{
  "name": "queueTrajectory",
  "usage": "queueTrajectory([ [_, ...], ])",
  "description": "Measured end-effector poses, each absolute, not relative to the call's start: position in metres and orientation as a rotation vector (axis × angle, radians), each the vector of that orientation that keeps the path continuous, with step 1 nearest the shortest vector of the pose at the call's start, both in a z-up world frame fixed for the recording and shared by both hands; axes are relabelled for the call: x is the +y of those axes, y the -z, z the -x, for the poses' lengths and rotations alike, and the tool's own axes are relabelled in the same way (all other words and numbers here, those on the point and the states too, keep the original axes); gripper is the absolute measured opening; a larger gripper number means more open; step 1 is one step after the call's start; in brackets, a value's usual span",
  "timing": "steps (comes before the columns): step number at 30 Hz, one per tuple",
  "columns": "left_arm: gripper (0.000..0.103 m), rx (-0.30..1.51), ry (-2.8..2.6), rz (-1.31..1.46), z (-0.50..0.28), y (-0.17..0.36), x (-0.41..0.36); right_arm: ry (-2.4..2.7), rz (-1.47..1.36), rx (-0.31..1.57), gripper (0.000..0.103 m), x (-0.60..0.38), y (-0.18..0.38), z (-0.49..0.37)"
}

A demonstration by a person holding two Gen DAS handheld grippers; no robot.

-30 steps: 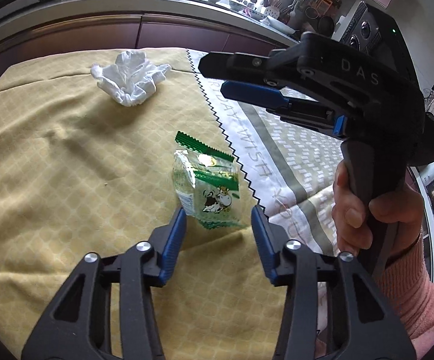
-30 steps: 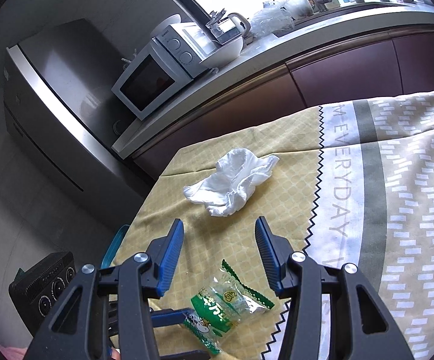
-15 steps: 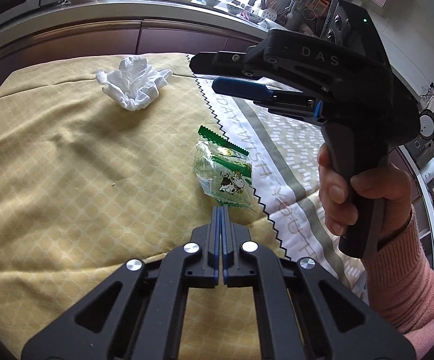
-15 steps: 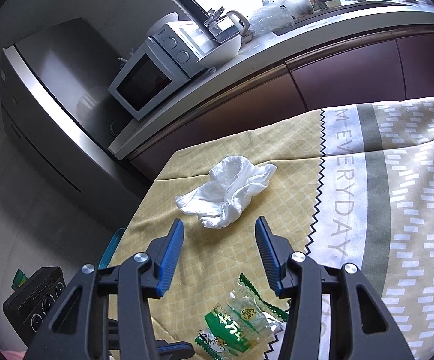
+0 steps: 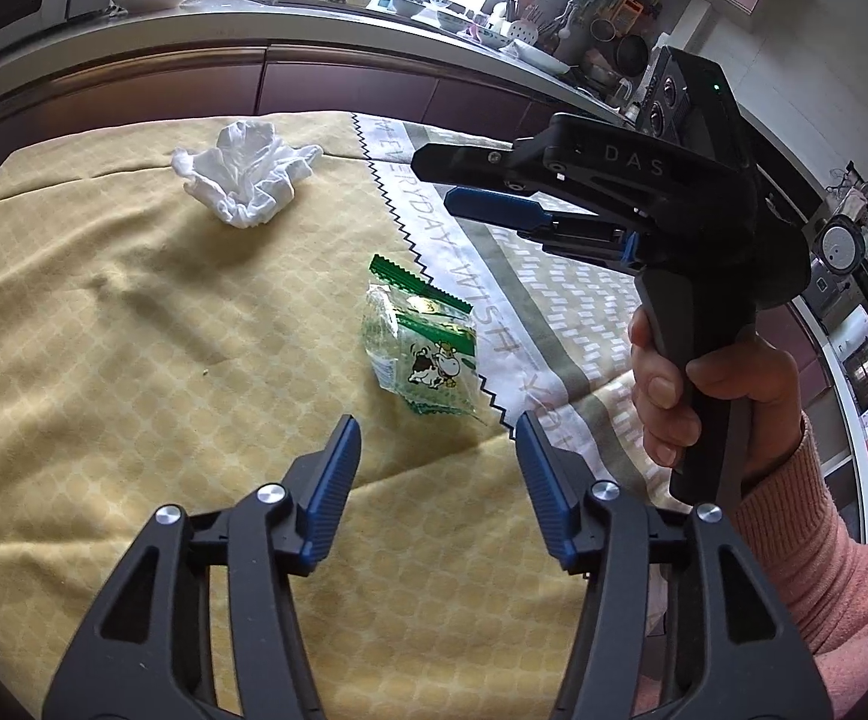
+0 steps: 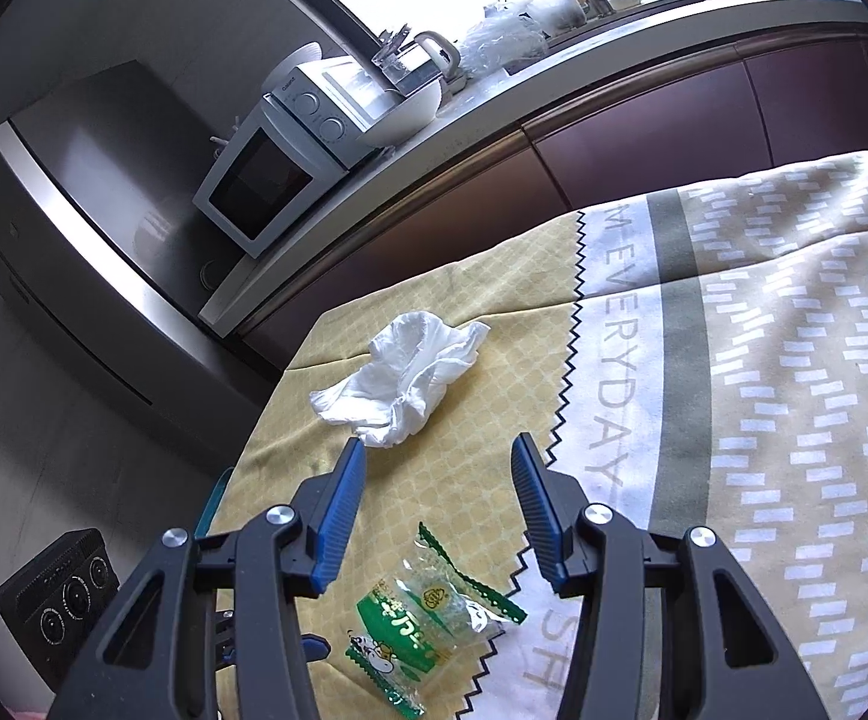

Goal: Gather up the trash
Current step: 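Move both open tools back over the table toward the tissue and wrapper, then grasp the green-and-clear candy wrapper with the left tool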

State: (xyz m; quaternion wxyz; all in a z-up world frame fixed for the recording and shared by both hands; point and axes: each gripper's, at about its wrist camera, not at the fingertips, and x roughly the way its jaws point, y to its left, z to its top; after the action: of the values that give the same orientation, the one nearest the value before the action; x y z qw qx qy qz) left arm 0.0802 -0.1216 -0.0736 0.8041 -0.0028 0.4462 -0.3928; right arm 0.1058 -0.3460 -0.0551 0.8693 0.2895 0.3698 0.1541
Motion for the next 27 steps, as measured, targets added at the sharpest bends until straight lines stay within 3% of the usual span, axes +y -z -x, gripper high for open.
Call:
queueTrajectory([
  [3,0.058,0.963,0.848,0.002,-0.08,0.076,-0.126,-0.318,-0.616,0.773,0.048,-0.35,0.057,-0.103],
  [11,0.056,1.0,0.844,0.028,-0.095,0.082,-0.134,-0.32,-0.624,0.794,0.049,-0.348,0.067,-0.101],
  [22,0.024,1.034,0.82,0.077,-0.112,0.089,-0.14,-0.33,-0.627,0.821,0.049,-0.344,0.075,-0.102],
  [27,0.022,1.006,0.795,0.058,-0.109,0.084,-0.133,-0.343,-0.617,0.825,0.049,-0.338,0.075,-0.104],
])
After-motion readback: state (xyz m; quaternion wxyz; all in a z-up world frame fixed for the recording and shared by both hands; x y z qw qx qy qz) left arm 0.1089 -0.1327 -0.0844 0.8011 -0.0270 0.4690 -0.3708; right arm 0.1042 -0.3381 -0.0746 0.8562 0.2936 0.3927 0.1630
